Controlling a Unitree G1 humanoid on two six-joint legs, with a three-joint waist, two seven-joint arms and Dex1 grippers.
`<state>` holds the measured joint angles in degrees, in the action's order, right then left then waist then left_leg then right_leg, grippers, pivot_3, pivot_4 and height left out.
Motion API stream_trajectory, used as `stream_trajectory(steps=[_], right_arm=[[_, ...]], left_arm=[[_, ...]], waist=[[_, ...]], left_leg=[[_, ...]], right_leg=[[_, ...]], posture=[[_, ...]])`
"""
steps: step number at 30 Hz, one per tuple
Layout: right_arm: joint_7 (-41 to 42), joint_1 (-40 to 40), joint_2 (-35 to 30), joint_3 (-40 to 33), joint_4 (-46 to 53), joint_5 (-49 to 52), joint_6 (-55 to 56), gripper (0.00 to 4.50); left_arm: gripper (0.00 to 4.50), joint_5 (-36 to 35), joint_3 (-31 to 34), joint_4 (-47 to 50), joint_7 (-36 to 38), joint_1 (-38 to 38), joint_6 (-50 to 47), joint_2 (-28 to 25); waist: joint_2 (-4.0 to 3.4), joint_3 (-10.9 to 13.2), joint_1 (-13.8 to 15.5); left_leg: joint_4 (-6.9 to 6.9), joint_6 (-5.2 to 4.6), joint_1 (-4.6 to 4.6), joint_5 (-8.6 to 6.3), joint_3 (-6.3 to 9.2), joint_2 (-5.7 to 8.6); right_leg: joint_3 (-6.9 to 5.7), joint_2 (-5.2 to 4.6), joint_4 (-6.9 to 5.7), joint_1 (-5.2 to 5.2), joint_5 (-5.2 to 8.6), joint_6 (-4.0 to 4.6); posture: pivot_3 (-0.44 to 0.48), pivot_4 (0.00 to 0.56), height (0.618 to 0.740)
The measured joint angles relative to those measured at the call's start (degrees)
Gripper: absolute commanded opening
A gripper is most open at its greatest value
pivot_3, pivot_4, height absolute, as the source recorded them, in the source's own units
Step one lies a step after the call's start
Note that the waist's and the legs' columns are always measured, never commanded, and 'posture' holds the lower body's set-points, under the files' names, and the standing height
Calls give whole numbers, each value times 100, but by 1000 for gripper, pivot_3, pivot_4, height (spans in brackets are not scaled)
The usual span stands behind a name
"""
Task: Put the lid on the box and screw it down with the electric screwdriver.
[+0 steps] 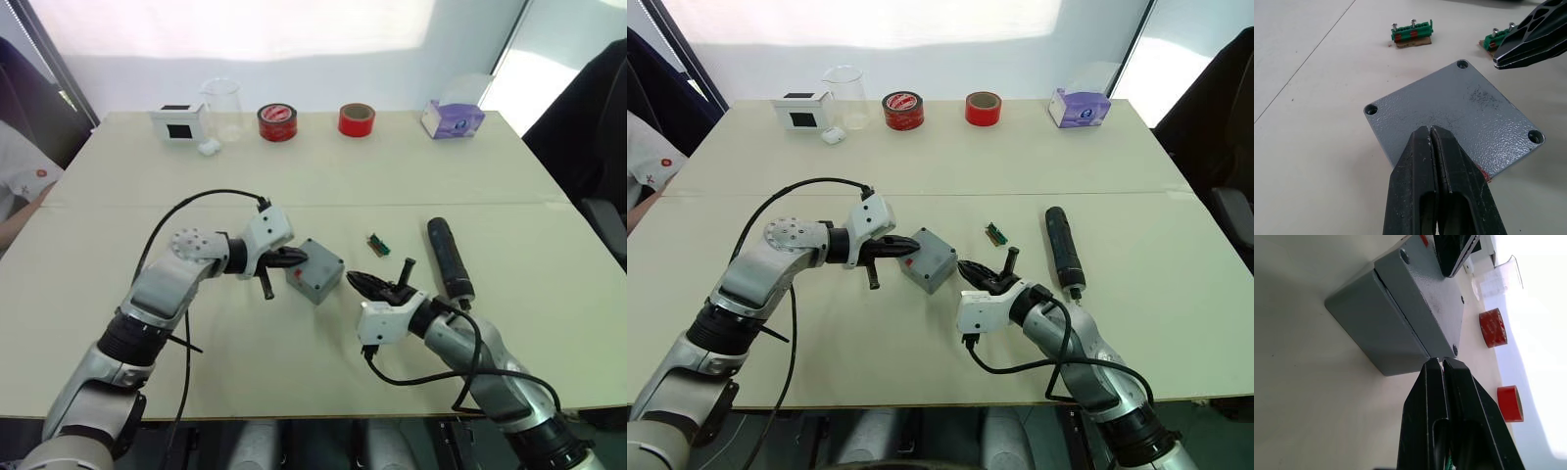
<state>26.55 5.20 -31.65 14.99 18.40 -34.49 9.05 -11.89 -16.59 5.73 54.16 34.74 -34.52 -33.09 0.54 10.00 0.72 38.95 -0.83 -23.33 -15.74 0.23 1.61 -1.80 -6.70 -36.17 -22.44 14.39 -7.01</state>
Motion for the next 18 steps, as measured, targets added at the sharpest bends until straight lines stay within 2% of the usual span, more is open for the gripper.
stream_trajectory(steps=[18], right_arm=[[109,172,74,7,-5,144,-121,67]], left_arm=[[0,127,-104,-290,73,133,282,119]], waist=[[0,0,-3]], left_leg=[[0,0,0,0,0,0]], right_leg=[[0,0,0,-1,0,0]], posture=[[0,150,740]])
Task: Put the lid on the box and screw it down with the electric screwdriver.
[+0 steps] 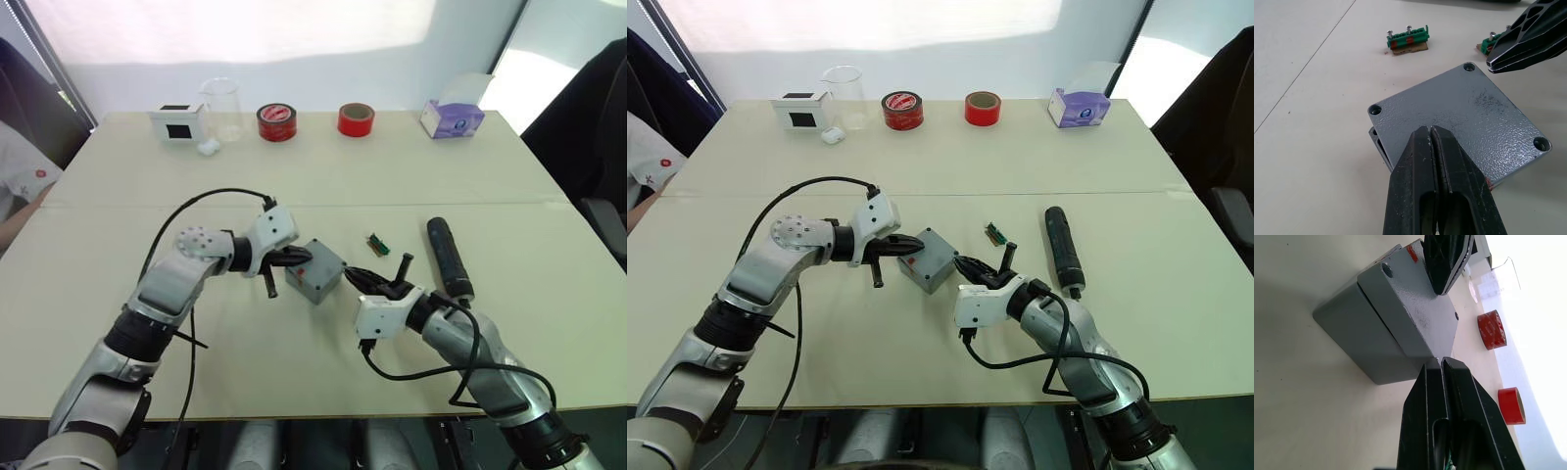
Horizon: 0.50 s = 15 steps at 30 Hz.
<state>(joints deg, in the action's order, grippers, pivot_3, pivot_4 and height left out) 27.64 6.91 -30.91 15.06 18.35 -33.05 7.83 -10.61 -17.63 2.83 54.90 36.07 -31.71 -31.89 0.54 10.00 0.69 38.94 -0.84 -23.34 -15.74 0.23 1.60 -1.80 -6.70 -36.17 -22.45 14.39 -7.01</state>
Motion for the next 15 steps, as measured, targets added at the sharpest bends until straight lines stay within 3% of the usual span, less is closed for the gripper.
stream_trajectory(steps=[15], right_arm=[[97,-40,-5,-4,0,308,-120,67]], left_arm=[[0,48,3,240,-32,-37,-282,-166]], waist=[[-1,-1,-11]], left_leg=[[0,-1,1,-1,0,-2]], right_leg=[[0,1,0,0,0,0]], posture=[[0,150,740]])
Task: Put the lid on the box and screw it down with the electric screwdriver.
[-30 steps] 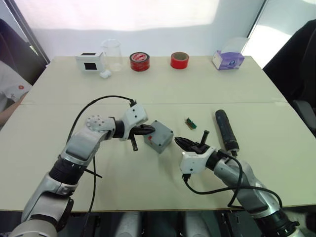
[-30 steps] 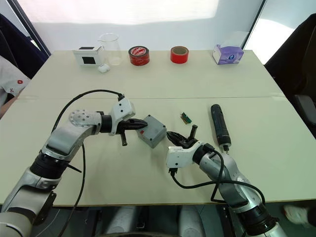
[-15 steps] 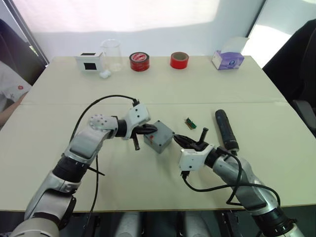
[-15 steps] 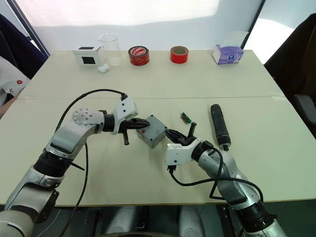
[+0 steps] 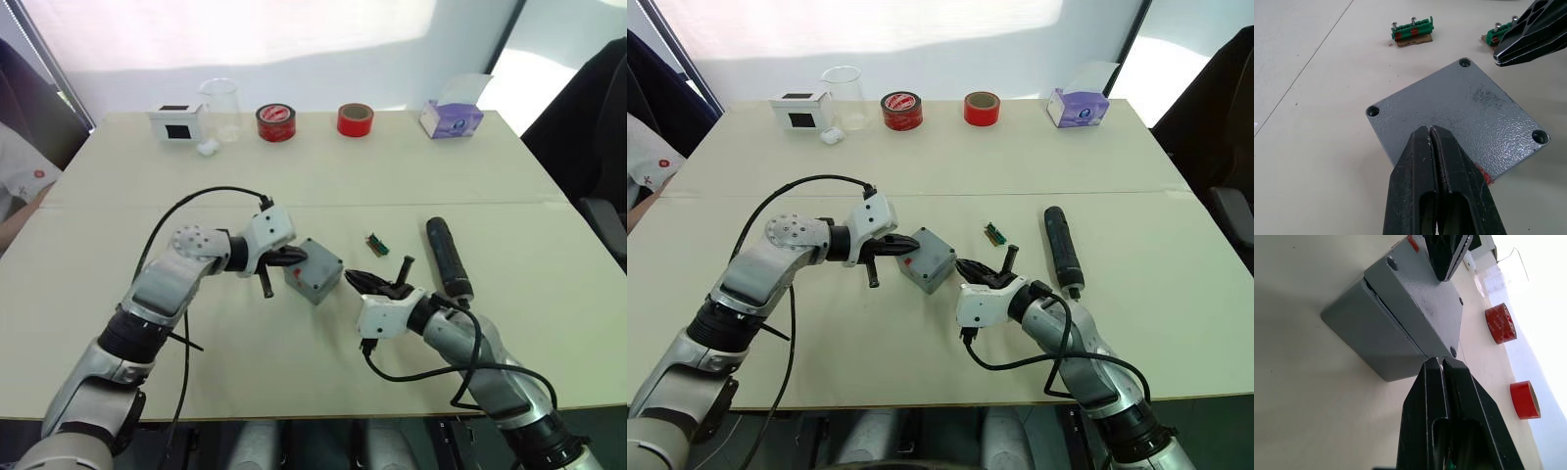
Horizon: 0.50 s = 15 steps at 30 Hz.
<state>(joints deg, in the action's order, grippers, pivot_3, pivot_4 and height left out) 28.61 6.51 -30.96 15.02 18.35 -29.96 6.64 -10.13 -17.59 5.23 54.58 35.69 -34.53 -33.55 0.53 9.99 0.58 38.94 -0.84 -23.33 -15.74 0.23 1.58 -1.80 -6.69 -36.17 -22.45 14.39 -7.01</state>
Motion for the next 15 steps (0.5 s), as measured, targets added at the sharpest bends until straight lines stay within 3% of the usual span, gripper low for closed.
stream_trajectory(steps=[15], right_arm=[[37,17,3,0,-12,146,-37,67]], left_arm=[[0,-2,20,167,-45,-111,-90,14]], waist=[[-1,0,7]], left_leg=[[0,0,0,0,0,-1]], right_leg=[[0,0,1,0,0,0]], posture=[[0,150,740]])
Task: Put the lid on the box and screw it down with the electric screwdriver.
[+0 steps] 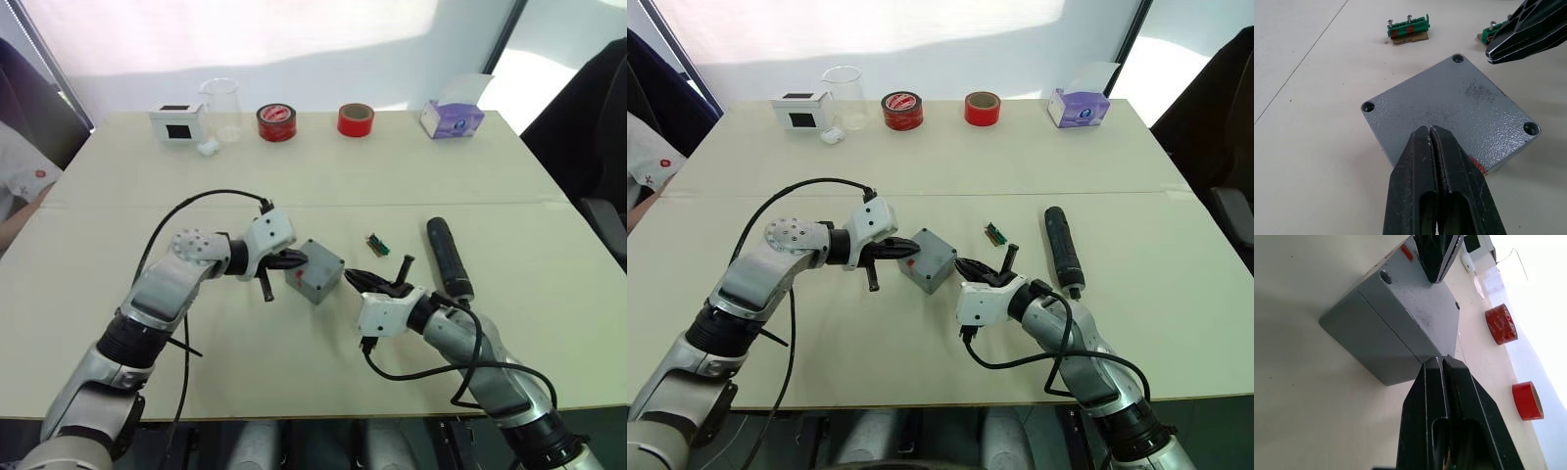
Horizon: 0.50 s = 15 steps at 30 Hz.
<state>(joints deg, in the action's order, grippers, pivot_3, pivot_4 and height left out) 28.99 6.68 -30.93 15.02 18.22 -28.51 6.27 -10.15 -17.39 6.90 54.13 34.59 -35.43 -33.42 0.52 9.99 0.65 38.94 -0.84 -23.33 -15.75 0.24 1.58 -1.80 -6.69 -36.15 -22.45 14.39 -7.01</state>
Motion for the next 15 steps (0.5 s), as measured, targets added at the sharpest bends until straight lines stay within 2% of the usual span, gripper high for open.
stream_trajectory(steps=[5,9,15], right_arm=[[76,-19,56,-9,0,225,-220,67],[343,-88,157,-142,93,742,-634,67],[760,-123,281,-178,342,1317,-1356,67]], left_arm=[[0,-50,39,-3,11,0,-12,13],[0,-435,390,-122,38,20,-400,192],[0,-1181,1187,-366,158,417,-836,153]], waist=[[0,0,1],[1,4,3],[3,12,-3]], left_leg=[[0,0,0,0,0,0],[0,0,-5,0,0,-1],[-2,0,-12,0,0,-3]], right_leg=[[0,0,0,0,0,0],[0,0,0,-6,0,-1],[0,2,-1,-17,0,-1]], posture=[[0,150,740],[0,150,740],[0,150,740]])
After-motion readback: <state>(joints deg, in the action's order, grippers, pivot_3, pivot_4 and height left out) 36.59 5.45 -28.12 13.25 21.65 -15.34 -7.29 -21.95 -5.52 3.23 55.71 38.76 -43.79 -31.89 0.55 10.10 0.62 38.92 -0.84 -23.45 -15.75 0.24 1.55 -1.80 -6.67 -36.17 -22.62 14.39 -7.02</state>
